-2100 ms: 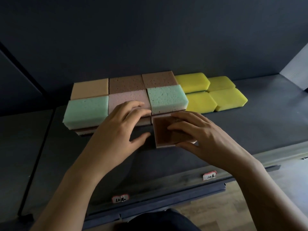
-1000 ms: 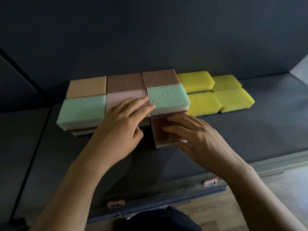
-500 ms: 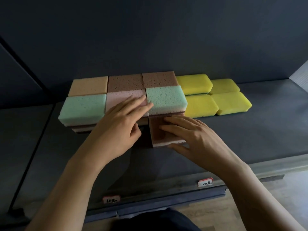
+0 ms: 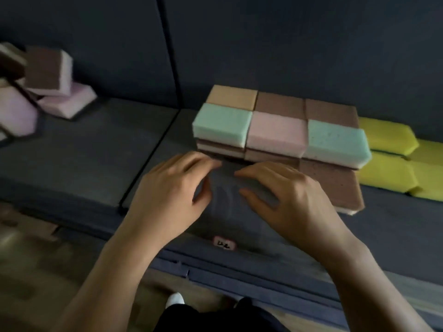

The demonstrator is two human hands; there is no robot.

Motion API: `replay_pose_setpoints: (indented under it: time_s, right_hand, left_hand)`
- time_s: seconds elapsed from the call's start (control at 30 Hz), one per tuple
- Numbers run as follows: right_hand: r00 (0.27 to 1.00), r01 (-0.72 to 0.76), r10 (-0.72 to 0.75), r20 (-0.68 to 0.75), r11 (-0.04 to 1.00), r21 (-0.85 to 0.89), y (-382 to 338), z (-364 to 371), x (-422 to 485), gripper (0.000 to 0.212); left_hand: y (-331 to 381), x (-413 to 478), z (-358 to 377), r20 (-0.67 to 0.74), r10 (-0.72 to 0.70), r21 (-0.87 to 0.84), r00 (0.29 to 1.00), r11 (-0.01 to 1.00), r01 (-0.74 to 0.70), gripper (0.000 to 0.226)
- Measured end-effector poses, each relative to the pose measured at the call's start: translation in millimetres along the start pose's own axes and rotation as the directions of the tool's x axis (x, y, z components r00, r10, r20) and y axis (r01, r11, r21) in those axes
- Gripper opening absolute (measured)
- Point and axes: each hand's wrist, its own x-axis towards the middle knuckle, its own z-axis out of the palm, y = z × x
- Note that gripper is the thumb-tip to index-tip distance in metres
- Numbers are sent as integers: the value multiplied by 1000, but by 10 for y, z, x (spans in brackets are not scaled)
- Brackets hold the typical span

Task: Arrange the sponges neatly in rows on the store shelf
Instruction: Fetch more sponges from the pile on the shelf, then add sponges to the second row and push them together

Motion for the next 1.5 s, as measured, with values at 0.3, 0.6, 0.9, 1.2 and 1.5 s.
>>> replay_pose_setpoints:
  time_s: [0.3, 0.6, 0.9, 1.2, 1.5]
  right_hand:
    - [988, 98, -106, 117, 993, 72, -959, 915, 827, 35]
    - [992, 98, -104, 68, 992, 80, -2065, 1852, 1652, 36]
    - [995, 77, -80, 65, 996, 39, -2652, 2315, 2199, 41]
    - [995, 75, -71, 75, 996, -50, -2616, 2228, 2779, 42]
    - [998, 67, -67, 5, 998, -21, -2496, 2366, 3273, 32]
  left_hand:
    - [-1050, -752, -516, -54, -272, 98, 961, 956, 276, 35]
    - [-2428, -1260, -1145, -83, -340, 166, 937, 922, 349, 39]
    - [-3213, -1260, -1454, -43, -322, 207, 946, 923, 324, 41]
    - [-3485, -958, -1402, -43, -343, 164, 939, 924, 345, 45]
    - [-3698, -709, -1393, -123, -366, 141, 922, 914, 382, 44]
